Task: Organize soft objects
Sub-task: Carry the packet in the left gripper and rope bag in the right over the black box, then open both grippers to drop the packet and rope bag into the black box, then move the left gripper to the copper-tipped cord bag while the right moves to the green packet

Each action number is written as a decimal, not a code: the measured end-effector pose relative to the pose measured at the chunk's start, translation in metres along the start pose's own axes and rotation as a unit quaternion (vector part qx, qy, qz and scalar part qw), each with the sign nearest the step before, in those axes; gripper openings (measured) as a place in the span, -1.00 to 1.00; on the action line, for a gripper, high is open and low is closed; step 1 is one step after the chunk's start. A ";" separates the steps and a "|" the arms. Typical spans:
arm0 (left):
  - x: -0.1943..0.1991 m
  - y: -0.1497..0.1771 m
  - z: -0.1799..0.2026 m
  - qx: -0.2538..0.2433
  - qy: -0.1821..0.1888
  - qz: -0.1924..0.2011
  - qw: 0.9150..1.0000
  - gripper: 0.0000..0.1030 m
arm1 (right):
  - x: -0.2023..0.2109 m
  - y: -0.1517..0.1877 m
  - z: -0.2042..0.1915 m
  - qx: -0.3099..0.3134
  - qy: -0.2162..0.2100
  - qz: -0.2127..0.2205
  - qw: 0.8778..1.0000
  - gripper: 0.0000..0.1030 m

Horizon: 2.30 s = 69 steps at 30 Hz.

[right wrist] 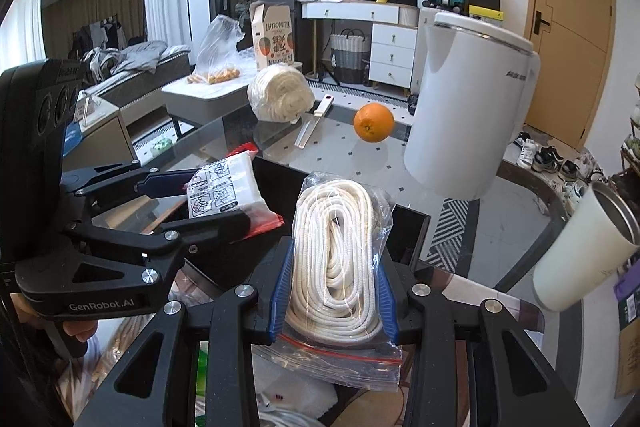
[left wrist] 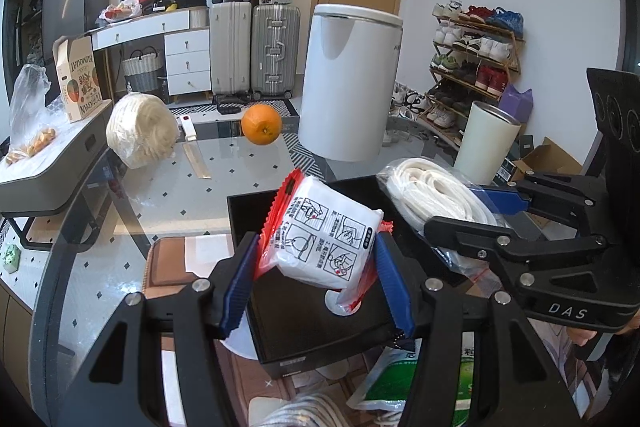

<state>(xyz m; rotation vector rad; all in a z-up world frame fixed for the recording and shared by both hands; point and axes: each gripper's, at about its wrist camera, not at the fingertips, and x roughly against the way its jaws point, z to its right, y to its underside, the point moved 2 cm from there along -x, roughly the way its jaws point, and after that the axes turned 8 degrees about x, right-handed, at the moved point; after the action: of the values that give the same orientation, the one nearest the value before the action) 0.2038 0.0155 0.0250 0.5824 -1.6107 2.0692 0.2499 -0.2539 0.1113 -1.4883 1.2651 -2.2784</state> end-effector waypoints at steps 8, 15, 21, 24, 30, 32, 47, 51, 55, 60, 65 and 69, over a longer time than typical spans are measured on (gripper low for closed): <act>-0.014 0.004 0.002 -0.014 0.003 -0.023 1.000 0.11 | -0.019 -0.001 -0.001 0.033 -0.004 -0.026 0.999 -0.28; -0.019 0.006 0.007 -0.035 0.003 -0.038 0.999 0.17 | -0.027 -0.001 -0.001 0.044 -0.003 -0.037 0.998 -0.27; -0.020 0.008 0.010 -0.045 0.003 -0.043 0.998 0.34 | -0.025 0.003 0.003 0.039 0.000 -0.040 0.998 -0.13; -0.016 0.007 0.011 -0.043 0.018 -0.045 0.998 0.66 | -0.013 0.001 0.004 0.040 0.014 -0.021 0.999 -0.02; 0.005 0.006 0.010 -0.039 0.009 -0.013 0.999 1.00 | 0.023 0.003 0.009 0.021 0.038 0.008 0.999 0.67; 0.014 0.005 0.008 -0.030 0.006 -0.002 1.000 1.00 | 0.034 0.006 0.009 0.010 0.036 0.017 0.999 0.77; 0.080 0.032 0.009 -0.013 -0.009 0.045 0.999 1.00 | 0.104 0.056 -0.010 -0.063 0.046 0.055 0.995 0.99; 0.090 0.041 0.013 -0.013 -0.012 0.047 0.999 1.00 | 0.116 0.069 -0.014 -0.078 0.044 0.060 0.994 0.99; 0.097 0.053 0.011 -0.009 -0.020 0.045 0.999 1.00 | 0.122 0.078 -0.015 -0.087 0.048 0.063 0.993 0.99; 0.099 0.066 0.007 -0.008 -0.032 0.038 0.999 1.00 | 0.125 0.081 -0.014 -0.082 0.055 0.059 0.993 0.99; 0.098 0.077 0.002 0.000 -0.035 0.029 0.999 1.00 | 0.116 0.086 -0.011 -0.088 0.049 0.044 0.994 0.99; 0.093 0.086 0.001 -0.005 -0.037 0.014 0.999 1.00 | 0.109 0.093 -0.010 -0.087 0.048 0.030 0.995 0.99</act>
<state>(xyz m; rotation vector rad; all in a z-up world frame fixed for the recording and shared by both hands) 0.0787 0.0041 0.0122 0.6439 -1.6795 2.0813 0.1581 -0.3639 0.1196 -1.3865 1.5499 -2.2766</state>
